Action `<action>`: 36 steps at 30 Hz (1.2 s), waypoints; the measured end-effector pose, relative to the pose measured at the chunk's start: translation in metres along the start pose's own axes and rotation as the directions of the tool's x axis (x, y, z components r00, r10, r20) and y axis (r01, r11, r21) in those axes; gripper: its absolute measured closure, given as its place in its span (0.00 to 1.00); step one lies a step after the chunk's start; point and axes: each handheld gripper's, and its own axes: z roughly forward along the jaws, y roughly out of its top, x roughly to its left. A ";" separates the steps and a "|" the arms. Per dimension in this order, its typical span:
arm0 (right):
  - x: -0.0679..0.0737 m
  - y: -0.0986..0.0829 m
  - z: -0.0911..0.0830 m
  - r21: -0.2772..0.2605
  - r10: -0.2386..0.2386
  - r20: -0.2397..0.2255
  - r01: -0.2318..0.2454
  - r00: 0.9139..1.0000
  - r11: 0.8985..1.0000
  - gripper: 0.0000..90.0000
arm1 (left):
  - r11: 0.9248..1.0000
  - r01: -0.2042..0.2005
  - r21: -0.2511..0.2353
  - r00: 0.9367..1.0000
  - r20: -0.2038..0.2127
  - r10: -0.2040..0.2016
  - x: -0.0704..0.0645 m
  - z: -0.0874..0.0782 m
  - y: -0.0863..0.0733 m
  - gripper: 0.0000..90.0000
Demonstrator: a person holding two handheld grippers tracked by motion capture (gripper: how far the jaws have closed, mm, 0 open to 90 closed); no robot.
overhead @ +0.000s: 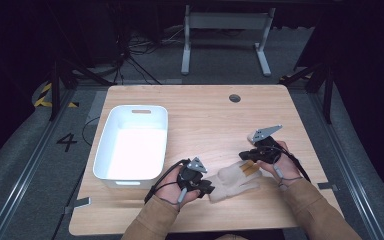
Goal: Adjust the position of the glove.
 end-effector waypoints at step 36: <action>-0.003 -0.001 -0.003 -0.023 0.010 0.015 -0.010 1.000 1.000 0.99 | 0.994 -0.037 0.105 0.997 -0.066 0.044 0.007 0.041 -0.007 0.99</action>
